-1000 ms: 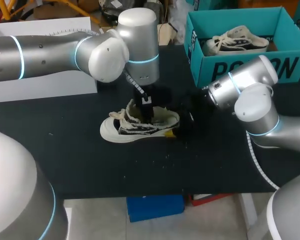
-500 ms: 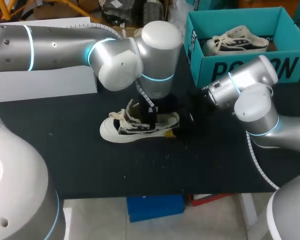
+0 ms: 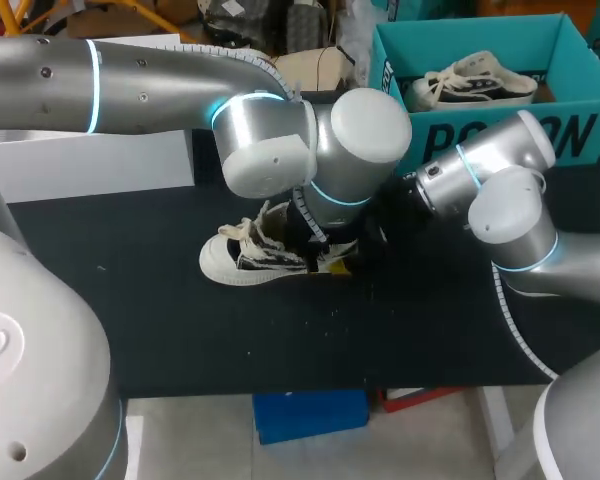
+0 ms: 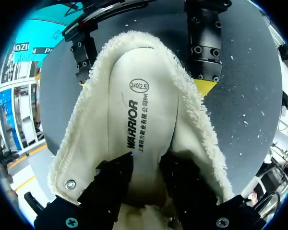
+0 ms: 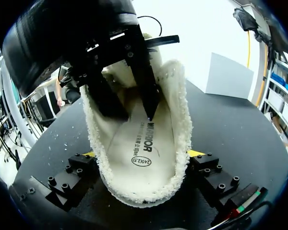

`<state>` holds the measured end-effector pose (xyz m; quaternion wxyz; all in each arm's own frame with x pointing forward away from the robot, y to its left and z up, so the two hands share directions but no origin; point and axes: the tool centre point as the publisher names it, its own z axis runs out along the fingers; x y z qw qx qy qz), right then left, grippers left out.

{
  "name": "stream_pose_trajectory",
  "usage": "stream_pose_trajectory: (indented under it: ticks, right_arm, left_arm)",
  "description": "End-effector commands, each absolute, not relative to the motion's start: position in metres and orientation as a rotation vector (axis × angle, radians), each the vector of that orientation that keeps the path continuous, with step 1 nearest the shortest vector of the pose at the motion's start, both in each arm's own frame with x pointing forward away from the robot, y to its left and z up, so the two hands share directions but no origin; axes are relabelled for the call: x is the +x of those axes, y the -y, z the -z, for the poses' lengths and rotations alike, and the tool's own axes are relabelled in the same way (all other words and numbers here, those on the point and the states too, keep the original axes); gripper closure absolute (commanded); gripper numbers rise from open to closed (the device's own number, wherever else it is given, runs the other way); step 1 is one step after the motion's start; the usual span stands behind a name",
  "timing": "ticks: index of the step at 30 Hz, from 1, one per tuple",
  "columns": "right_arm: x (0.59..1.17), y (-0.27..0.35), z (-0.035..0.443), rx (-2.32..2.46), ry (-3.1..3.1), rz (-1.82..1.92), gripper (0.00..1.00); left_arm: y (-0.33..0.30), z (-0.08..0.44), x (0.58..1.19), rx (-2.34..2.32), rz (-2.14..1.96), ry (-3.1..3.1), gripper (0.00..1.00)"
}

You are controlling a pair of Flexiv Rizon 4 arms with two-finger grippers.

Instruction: Take the shoe out of the shoebox, open the shoe tongue, remove and reinsert the insole, then place the shoe into the shoebox

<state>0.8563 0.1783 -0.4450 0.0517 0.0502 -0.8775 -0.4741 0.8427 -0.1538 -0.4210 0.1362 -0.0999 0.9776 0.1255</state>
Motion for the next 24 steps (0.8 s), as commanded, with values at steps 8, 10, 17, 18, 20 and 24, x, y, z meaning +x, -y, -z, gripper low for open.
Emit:
stream_pose_trajectory:
  ticks: [8,10,17,18,20,24]
  right_arm:
    - [0.856,-0.179,0.450,0.151,2.668,1.441,1.00]
    - [0.856,-0.179,0.450,0.151,2.668,1.441,1.00]
    - [0.856,-0.179,0.450,0.151,2.668,1.441,1.00]
    - [0.856,-0.179,0.450,0.151,2.668,1.441,1.00]
    - [0.856,-0.179,0.450,0.151,2.668,1.441,1.00]
    - [0.856,-0.179,0.450,0.151,2.668,1.441,1.00]
  left_arm:
    - [0.137,0.434,0.860,-0.300,-0.233,-2.637,0.59]
    - [0.136,0.431,0.865,-0.300,-0.216,-2.625,0.59]
    - [0.134,0.441,0.874,-0.294,-0.153,-2.668,0.58]
    - [0.135,0.443,0.874,-0.289,-0.152,-2.677,0.58]
    - [0.136,0.447,0.873,-0.283,-0.140,-2.706,0.61]
    - [0.138,0.452,0.872,-0.247,-0.147,-2.766,1.00]
